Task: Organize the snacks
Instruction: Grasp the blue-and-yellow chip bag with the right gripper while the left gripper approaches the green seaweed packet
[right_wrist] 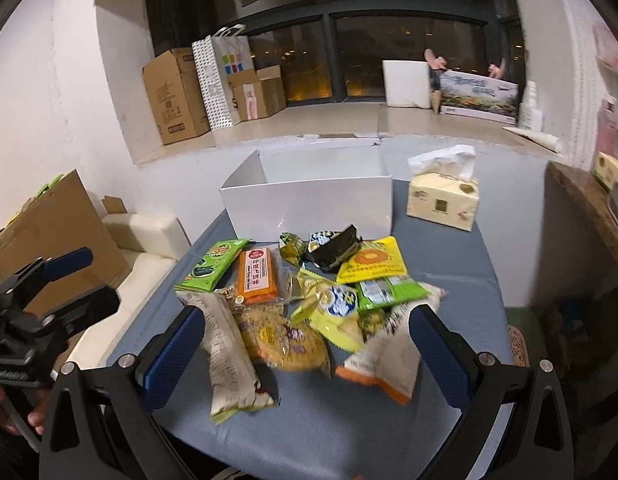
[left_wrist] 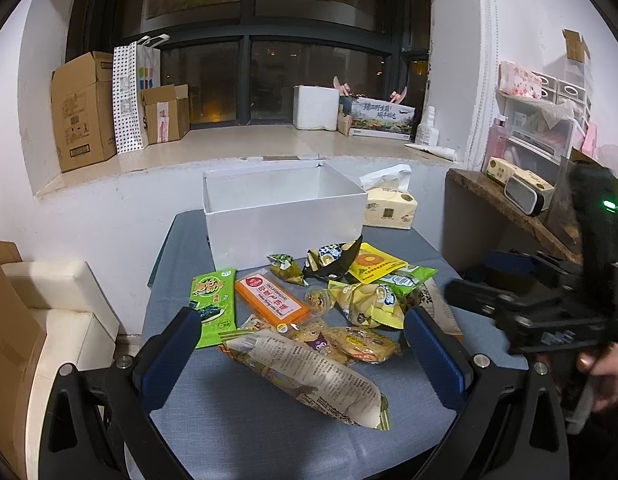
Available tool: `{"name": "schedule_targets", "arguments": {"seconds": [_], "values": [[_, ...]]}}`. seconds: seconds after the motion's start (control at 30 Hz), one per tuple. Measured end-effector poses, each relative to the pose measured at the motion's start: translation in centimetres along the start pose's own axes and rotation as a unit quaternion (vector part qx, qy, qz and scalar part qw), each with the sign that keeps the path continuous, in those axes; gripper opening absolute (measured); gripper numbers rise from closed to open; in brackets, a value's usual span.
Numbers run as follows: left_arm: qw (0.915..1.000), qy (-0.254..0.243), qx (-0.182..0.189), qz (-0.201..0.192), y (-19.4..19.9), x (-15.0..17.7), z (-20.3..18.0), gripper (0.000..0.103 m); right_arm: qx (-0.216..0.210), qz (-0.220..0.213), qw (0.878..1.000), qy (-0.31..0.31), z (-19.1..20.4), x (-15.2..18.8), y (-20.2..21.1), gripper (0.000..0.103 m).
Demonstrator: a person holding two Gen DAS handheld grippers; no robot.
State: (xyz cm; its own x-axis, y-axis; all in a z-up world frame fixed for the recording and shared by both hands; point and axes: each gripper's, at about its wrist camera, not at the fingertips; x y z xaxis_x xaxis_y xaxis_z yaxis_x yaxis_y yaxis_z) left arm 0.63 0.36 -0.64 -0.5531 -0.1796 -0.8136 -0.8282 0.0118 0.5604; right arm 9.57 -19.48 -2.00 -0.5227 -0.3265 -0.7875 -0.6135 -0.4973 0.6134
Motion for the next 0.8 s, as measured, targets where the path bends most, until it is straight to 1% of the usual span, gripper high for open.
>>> {"name": "schedule_targets", "arguments": {"seconds": [0.17, 0.23, 0.3, 0.37, 0.43, 0.5, 0.6, 0.7, 0.77, 0.8], "values": [[1.0000, 0.002, 0.003, 0.009, -0.7, 0.3, 0.7, 0.103, 0.011, 0.030, 0.999, 0.013, -0.7, -2.5, -5.2, 0.103], [0.9999, -0.001, 0.002, 0.015, -1.1, 0.4, 1.0, 0.103, 0.005, 0.036, 0.999, 0.014, -1.0, -3.5, -7.5, 0.103], [0.9998, 0.002, 0.003, 0.020, -1.4, 0.5, 1.3, 0.103, 0.003, 0.054, 0.998, 0.009, -1.3, -4.6, -10.2, 0.103], [0.9996, 0.011, 0.011, 0.024, -1.9, 0.6, 1.9, 0.103, -0.010, 0.072, 0.997, 0.003, -1.5, -5.6, -13.2, 0.103], [0.9995, 0.016, 0.014, 0.022, -2.2, 0.7, 2.5, 0.103, 0.006, 0.088, 0.996, 0.008, -1.3, -6.3, -15.4, 0.103], [0.9994, 0.024, 0.010, 0.022, -2.7, 0.8, 3.2, 0.103, 0.035, 0.099, 0.994, 0.027, -0.9, -6.8, -17.5, 0.103], [0.9986, 0.043, 0.009, 0.029, -3.3, 0.9, 4.3, 0.103, 0.058, 0.119, 0.990, 0.051, -0.6, -7.2, -20.2, 0.103], [0.9978, 0.056, 0.014, 0.030, -3.7, 1.1, 5.3, 0.103, 0.060, 0.143, 0.987, 0.051, -0.5, -7.2, -22.2, 0.103], [0.9982, 0.054, 0.005, 0.026, -4.0, 1.4, 5.6, 0.103, 0.056, 0.168, 0.983, 0.040, -0.7, -7.0, -23.6, 0.103], [0.9981, 0.054, -0.001, 0.027, -4.2, 1.5, 5.8, 0.103, 0.049, 0.175, 0.983, 0.034, -1.0, -6.9, -24.2, 0.101]]}}
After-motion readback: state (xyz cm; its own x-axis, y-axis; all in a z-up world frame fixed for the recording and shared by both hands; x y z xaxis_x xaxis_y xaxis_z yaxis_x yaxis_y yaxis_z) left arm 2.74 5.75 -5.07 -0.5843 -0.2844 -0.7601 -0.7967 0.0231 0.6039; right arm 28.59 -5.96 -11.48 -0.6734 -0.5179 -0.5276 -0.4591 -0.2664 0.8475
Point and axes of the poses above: each gripper's, at about its wrist camera, not at the fingertips, and y roughly against the way its jaws point, z to its left, x to its underside, and after that the axes turned 6 degrees about y, right-handed
